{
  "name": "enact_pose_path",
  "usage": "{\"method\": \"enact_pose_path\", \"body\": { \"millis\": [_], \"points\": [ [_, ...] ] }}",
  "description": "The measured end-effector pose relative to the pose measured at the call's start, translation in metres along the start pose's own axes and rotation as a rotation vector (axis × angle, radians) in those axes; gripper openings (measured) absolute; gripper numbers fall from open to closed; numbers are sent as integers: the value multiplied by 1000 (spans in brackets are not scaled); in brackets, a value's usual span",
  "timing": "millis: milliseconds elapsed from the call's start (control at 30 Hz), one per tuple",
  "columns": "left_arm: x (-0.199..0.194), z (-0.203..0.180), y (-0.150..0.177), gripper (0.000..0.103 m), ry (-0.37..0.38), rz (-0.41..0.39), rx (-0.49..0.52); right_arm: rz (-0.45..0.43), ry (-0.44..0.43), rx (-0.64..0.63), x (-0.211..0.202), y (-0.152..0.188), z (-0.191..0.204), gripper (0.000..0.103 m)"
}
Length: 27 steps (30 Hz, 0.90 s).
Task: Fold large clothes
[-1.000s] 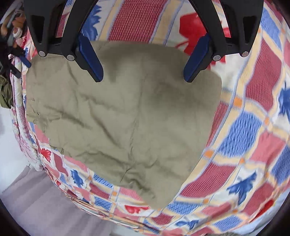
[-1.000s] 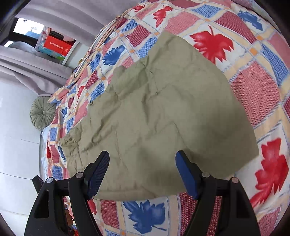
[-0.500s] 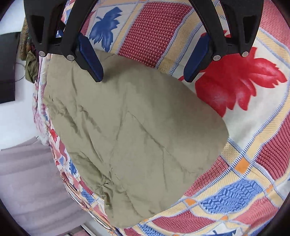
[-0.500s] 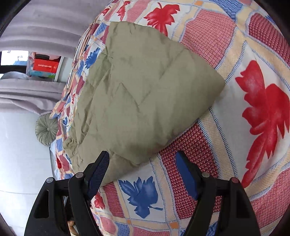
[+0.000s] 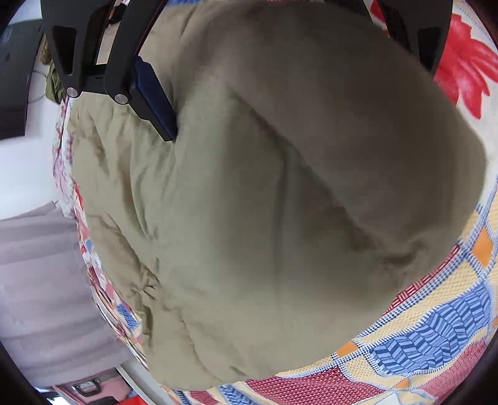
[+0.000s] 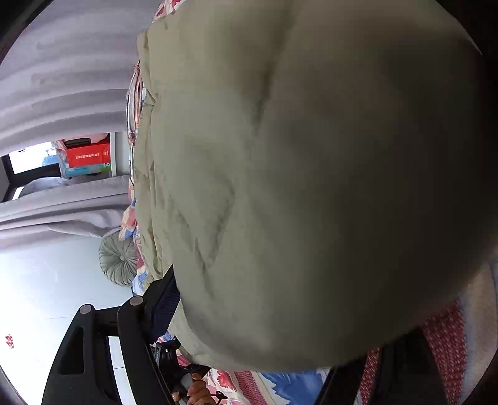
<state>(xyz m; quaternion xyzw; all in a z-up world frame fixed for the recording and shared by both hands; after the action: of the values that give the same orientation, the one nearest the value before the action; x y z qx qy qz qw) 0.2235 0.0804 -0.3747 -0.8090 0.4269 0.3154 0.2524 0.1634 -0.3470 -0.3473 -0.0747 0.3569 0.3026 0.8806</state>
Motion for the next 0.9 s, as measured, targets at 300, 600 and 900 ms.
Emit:
{"method": "enact_pose_path", "body": {
  "millis": [300, 600, 900],
  "points": [
    [0, -29, -13, 23, 8, 29, 156, 34, 29, -4, 16, -3, 11, 37],
    [-51, -53, 0, 19, 14, 15, 297, 33, -25, -35, -15, 22, 23, 20],
    [-117, -28, 76, 19, 0, 82, 285, 105, -1, -15, -66, 93, -13, 20]
  ]
}}
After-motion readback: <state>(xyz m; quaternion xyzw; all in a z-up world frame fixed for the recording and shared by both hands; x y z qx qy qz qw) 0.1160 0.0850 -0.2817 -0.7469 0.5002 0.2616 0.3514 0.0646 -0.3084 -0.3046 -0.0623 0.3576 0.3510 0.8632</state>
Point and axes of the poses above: each gripper's, at about its wrist camera, not at the fingertips, and x roughly the way its jaws point, z to its left, y to its underside, the point moved 7 cm from there along x, roughly the way its jaws point, and after that the axes turned 8 degrees about y, right-handed, at the moved point
